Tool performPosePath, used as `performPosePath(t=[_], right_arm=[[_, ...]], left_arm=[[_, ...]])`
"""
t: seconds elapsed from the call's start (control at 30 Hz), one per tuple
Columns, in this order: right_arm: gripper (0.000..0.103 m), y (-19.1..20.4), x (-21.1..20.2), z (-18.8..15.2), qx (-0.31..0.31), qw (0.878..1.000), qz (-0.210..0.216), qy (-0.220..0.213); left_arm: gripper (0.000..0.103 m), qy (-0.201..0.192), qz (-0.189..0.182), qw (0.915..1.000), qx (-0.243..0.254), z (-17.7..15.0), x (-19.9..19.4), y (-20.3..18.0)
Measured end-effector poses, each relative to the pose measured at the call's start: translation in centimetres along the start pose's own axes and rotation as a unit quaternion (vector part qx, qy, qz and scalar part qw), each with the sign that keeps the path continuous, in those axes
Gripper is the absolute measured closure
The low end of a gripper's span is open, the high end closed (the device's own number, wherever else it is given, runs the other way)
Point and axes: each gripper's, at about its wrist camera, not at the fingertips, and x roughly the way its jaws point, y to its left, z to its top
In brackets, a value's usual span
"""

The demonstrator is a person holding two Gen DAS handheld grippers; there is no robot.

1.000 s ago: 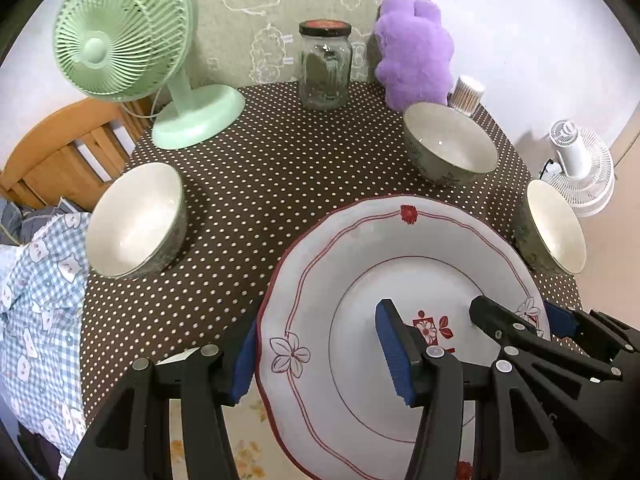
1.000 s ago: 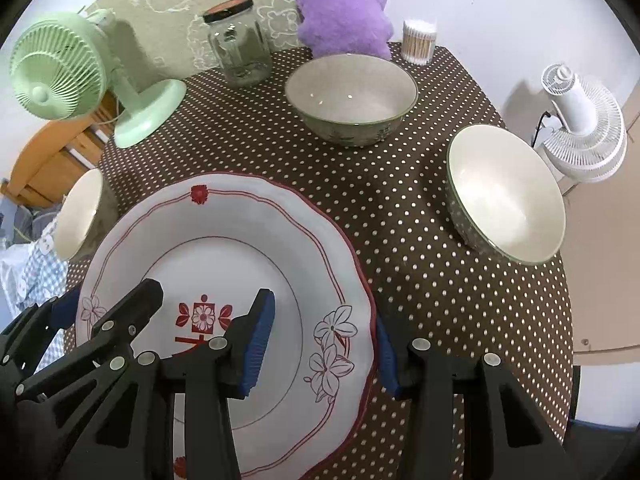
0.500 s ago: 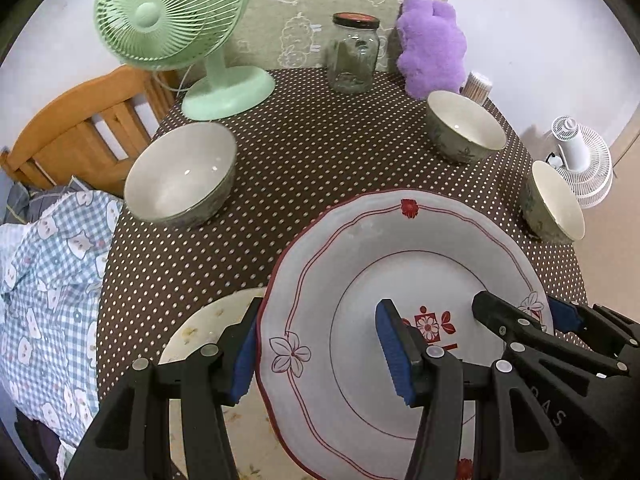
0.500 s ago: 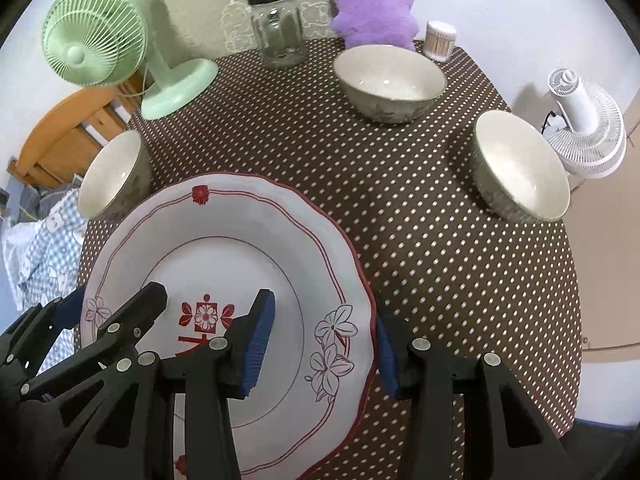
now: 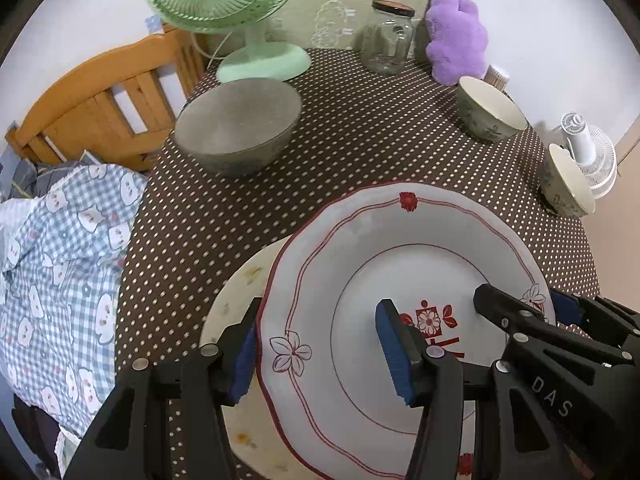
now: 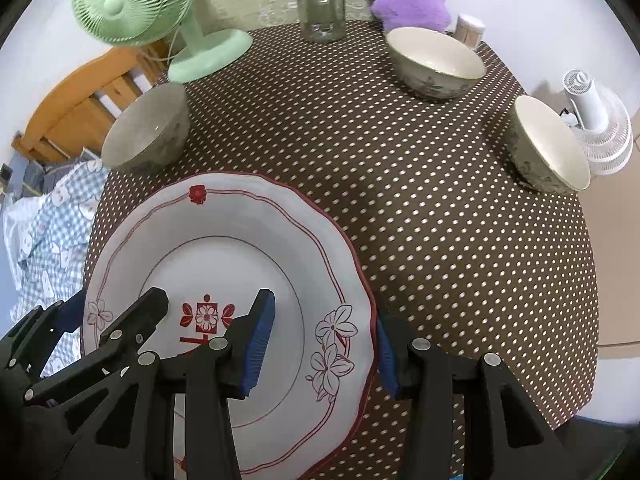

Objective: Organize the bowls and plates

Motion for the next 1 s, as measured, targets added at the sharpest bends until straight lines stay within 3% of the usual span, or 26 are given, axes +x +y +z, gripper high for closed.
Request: performPosePath(t=[0.53,1.0], right_arm=[[0.053,3.2,1.9,-2.8,0.001,1.0,-0.015,0.025],[0.055,3.8,2.3,-2.7,-0.003,0.999,-0.048,0.02]], left_arm=[[0.048,0.028,-0.001,0.9996,0.007,-2.6,1.7,2.5],[0.049,0.016,0.034,0.9992,0.014,-2.7,2.2,1.6]])
